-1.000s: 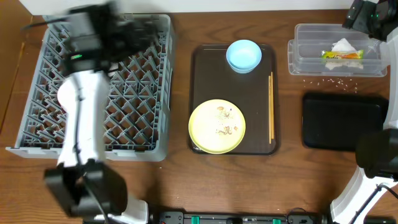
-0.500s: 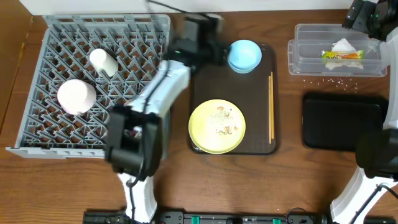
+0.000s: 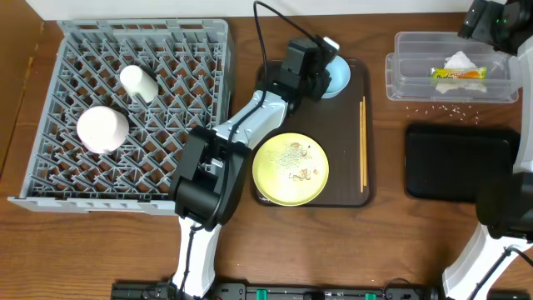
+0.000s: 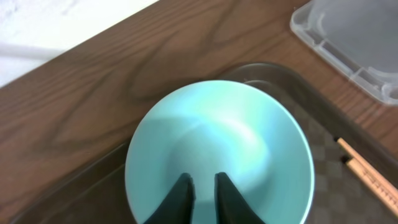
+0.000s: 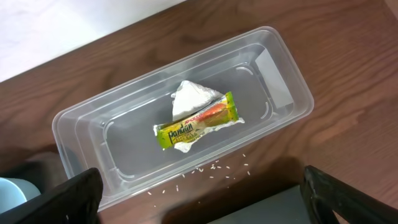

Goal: Sort waste into correct bins and load items into the dishwasher
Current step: 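Move the left gripper right to the blue bowl on the tray, then grasp the blue bowl rim with the left gripper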

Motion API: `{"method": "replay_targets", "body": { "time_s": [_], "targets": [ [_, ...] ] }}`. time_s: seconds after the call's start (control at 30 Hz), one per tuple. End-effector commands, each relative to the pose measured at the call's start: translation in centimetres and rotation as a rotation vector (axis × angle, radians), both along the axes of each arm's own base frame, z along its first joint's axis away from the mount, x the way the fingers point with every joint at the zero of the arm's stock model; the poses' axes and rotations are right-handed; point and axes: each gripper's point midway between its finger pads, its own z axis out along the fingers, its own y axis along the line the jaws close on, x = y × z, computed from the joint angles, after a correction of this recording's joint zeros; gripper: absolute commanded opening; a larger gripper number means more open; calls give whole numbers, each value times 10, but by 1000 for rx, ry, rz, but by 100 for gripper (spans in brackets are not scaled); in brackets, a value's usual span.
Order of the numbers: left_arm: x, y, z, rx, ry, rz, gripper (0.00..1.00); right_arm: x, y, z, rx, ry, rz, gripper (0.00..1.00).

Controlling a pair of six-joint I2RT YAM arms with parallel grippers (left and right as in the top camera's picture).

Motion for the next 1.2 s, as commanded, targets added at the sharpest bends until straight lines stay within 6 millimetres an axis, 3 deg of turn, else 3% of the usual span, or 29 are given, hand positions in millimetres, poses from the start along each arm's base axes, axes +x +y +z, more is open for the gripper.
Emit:
{"method": "replay_targets", "body": {
  "time_s": [0.0,0.4,0.6,0.87,1.17],
  "targets": [
    [1,3,-12,31,12,6,10,0,1,-2,-6,8,8,99],
    [-18,13,-53,76,159,28,8,0,1,-2,-6,8,8,99],
    [-18,46,-58,189,178,134,8,0,1,-2,-6,8,8,99],
    [-31,91,-29,284,223,227,8,0,1,-2,-6,8,8,99],
    [-44,108,41,214,187,290,8,0,1,-2,-6,8,8,99]
  ]
}}
